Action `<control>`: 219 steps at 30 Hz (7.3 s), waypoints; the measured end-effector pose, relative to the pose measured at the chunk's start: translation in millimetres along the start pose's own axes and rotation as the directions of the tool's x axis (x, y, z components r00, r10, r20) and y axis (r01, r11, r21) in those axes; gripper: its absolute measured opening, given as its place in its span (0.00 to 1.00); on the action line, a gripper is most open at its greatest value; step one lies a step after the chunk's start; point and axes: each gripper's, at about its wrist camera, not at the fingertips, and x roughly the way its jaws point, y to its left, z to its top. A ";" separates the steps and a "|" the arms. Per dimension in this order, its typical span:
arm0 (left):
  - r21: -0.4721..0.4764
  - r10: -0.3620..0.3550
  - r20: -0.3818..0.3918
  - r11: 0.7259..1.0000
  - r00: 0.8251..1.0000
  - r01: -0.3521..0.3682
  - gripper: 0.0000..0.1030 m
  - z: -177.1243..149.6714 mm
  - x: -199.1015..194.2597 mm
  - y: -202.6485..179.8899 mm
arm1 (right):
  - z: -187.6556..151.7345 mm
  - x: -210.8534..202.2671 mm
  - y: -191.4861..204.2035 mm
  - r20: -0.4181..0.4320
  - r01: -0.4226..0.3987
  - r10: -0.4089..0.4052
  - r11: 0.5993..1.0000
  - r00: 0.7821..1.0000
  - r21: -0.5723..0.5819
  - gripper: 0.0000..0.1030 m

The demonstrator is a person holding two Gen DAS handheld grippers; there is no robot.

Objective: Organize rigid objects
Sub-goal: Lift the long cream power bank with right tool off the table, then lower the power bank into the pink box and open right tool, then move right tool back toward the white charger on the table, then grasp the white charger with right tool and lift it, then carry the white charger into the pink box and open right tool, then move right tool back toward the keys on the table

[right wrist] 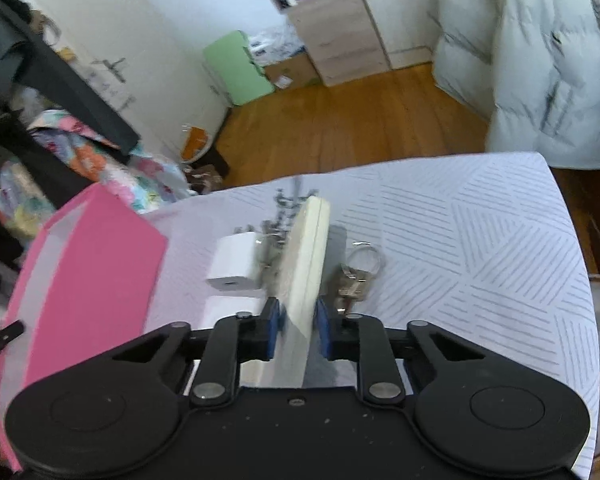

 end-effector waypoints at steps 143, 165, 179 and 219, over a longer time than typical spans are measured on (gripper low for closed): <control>0.088 0.031 0.039 0.996 0.999 -0.034 0.04 -1.9 -4.1 -13.2 | -26.4 51.9 86.4 0.020 0.202 -0.206 0.934 0.978 -0.295 0.61; 0.123 0.050 0.039 0.991 0.998 -0.055 0.04 -0.6 -5.0 -17.6 | -41.4 -64.3 185.4 0.066 -0.126 0.180 0.866 0.982 -0.484 0.54; 0.095 0.030 0.041 0.995 0.999 -0.034 0.04 -0.7 -5.1 -13.7 | -54.9 20.3 284.6 -0.188 -0.120 -0.078 0.526 0.979 -0.842 0.54; 0.091 0.029 0.038 0.995 0.999 -0.032 0.05 -3.4 -3.4 -10.8 | -8.9 -19.5 102.8 0.073 0.029 0.009 0.872 0.997 -0.489 0.56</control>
